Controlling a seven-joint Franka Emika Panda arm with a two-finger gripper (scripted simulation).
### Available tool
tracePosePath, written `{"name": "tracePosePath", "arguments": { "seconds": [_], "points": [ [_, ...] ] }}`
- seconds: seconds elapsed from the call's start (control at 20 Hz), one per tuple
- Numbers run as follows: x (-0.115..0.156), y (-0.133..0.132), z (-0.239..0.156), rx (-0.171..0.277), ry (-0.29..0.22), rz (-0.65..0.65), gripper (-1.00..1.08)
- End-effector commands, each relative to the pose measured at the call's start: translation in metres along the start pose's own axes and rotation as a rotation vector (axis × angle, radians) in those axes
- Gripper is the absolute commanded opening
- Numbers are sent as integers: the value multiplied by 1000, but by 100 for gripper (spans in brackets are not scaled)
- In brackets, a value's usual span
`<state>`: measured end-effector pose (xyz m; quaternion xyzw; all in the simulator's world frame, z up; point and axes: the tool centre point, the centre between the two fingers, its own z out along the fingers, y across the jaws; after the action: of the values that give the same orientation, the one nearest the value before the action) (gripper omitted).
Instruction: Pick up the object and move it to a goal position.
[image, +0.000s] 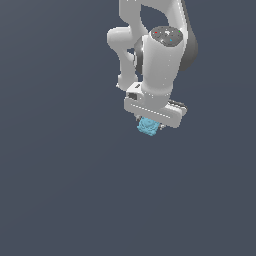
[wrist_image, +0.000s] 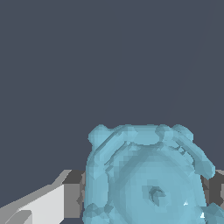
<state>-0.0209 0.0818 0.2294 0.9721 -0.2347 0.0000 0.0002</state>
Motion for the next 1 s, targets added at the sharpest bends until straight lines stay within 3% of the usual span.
{"name": "tracePosePath", "arguments": {
  "seconds": [0.0, 0.95],
  "points": [
    [-14, -4, -28, 0, 0, 0, -100],
    [-105, -40, -222, -1, 1, 0, -100]
  ]
}}
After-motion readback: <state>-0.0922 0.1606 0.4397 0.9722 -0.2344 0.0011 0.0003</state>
